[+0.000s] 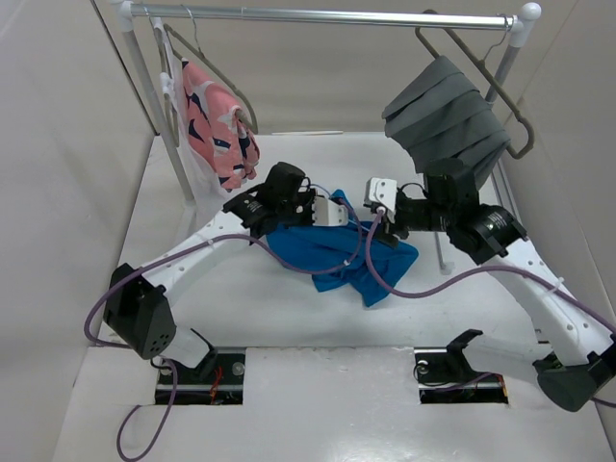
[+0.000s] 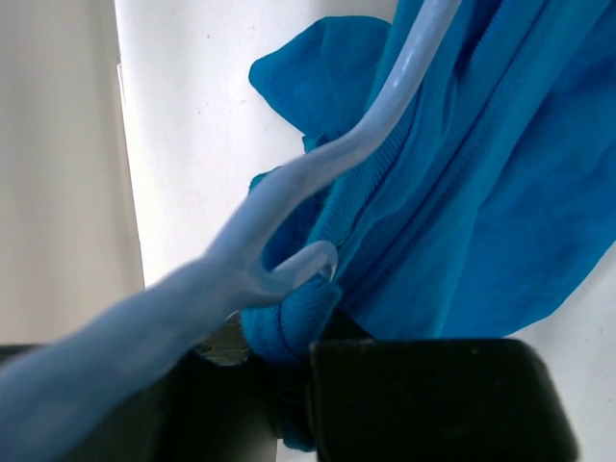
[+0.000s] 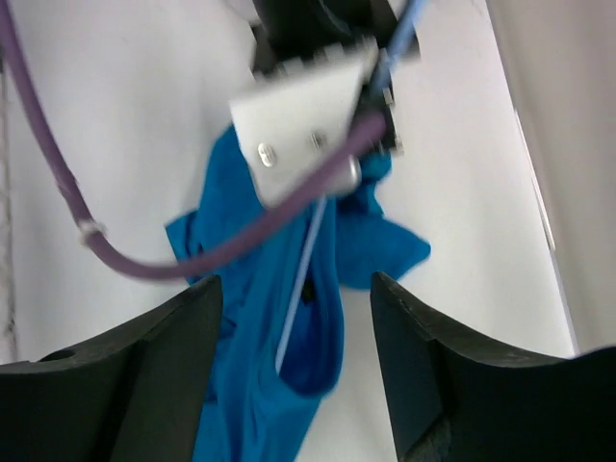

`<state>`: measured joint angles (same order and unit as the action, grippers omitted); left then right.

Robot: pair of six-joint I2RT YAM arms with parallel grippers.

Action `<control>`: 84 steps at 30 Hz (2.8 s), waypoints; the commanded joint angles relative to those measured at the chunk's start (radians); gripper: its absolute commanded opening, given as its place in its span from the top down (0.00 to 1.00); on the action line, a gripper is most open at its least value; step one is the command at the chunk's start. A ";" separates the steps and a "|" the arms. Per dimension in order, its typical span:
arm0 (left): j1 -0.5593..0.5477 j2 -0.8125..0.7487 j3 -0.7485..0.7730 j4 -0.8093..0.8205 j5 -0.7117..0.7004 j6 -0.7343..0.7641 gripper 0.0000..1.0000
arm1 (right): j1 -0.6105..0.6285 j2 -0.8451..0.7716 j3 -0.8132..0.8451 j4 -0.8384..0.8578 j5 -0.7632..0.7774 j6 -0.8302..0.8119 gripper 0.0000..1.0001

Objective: Place the t-shirt on the hanger
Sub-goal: Place tshirt on hanger, then hang the hanger with tshirt onto the clothesline

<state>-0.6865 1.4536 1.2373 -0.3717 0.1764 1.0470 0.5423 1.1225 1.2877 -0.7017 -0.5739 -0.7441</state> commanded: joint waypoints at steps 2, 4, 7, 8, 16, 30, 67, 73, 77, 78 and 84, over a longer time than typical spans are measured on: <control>-0.016 0.001 0.050 0.007 0.015 0.011 1.00 | 0.076 0.005 0.013 0.134 0.014 0.095 0.33; -0.016 0.001 0.050 0.007 0.015 0.011 1.00 | 0.099 0.025 -0.022 0.174 0.040 0.118 0.34; -0.016 -0.009 0.059 0.007 0.037 -0.018 1.00 | 0.099 0.071 -0.051 0.241 0.077 0.134 0.43; -0.016 -0.009 0.059 0.007 0.037 -0.027 1.00 | 0.099 0.085 -0.060 0.251 0.077 0.134 0.43; -0.016 -0.099 -0.053 0.020 0.057 -0.005 1.00 | 0.062 0.082 -0.122 0.330 0.097 0.164 0.47; -0.016 -0.118 -0.015 0.050 0.107 -0.054 1.00 | 0.048 0.155 -0.189 0.544 -0.003 0.253 0.86; 0.136 -0.276 -0.239 0.463 0.233 -1.002 0.00 | -0.220 -0.196 0.243 0.156 0.187 0.416 1.00; 0.116 -0.159 -0.248 0.533 0.265 -1.035 0.00 | -0.176 -0.099 0.467 0.165 0.219 0.416 1.00; 0.088 -0.050 -0.187 0.569 0.276 -1.073 0.00 | -0.114 -0.044 0.582 0.156 0.243 0.416 1.00; 0.088 -0.024 -0.187 0.606 0.276 -1.097 0.00 | -0.105 -0.026 0.620 0.156 0.261 0.416 1.00; 0.088 0.019 -0.151 0.718 0.380 -1.139 0.05 | -0.054 0.046 0.711 0.156 0.414 0.416 1.00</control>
<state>-0.5949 1.5021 1.0191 0.1978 0.4644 -0.0463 0.4702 1.1461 1.9499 -0.6243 -0.2672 -0.3431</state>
